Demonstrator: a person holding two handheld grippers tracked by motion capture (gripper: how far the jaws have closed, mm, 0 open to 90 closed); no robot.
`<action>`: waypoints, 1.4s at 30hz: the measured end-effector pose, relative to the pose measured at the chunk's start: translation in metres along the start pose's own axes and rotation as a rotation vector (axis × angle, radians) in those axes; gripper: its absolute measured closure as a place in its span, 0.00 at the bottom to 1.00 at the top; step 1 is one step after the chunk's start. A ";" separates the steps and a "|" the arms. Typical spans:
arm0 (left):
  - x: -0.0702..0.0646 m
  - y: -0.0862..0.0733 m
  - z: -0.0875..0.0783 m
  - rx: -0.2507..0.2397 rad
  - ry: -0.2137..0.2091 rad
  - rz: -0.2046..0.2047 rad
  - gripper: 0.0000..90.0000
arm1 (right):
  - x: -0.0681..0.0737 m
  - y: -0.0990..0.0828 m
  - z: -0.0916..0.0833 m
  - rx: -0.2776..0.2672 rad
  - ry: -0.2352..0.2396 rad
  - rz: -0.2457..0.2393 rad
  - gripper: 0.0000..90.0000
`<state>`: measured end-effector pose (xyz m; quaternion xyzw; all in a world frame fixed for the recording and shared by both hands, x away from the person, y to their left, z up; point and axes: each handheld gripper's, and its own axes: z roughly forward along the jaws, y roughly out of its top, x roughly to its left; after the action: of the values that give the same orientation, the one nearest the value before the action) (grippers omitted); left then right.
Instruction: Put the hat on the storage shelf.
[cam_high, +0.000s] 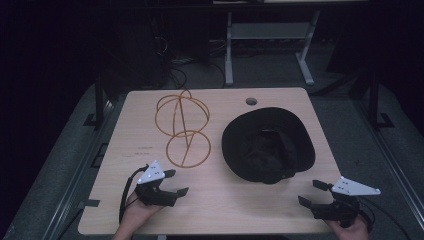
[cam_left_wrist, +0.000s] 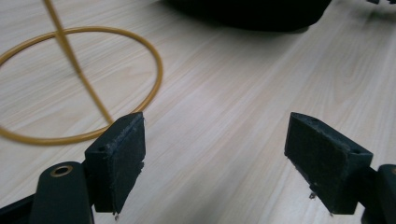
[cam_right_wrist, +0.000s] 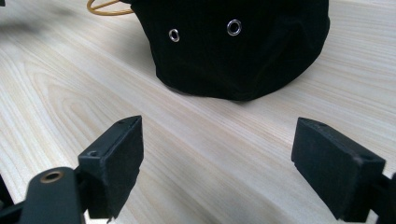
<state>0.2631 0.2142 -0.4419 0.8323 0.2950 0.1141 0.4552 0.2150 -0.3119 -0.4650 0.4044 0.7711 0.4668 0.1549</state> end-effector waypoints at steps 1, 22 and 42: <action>-0.002 0.001 0.001 0.001 -0.004 0.007 0.22 | 0.000 0.000 0.000 0.000 -0.001 -0.002 0.18; -0.017 0.011 0.008 0.006 -0.041 0.060 0.23 | 0.004 0.002 -0.001 -0.001 0.009 -0.003 0.17; -0.025 0.020 0.016 -0.007 -0.068 0.070 0.23 | 0.005 0.002 0.000 -0.001 0.005 -0.003 0.17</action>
<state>0.2582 0.1798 -0.4321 0.8439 0.2497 0.1026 0.4635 0.2125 -0.3080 -0.4626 0.4021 0.7719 0.4677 0.1541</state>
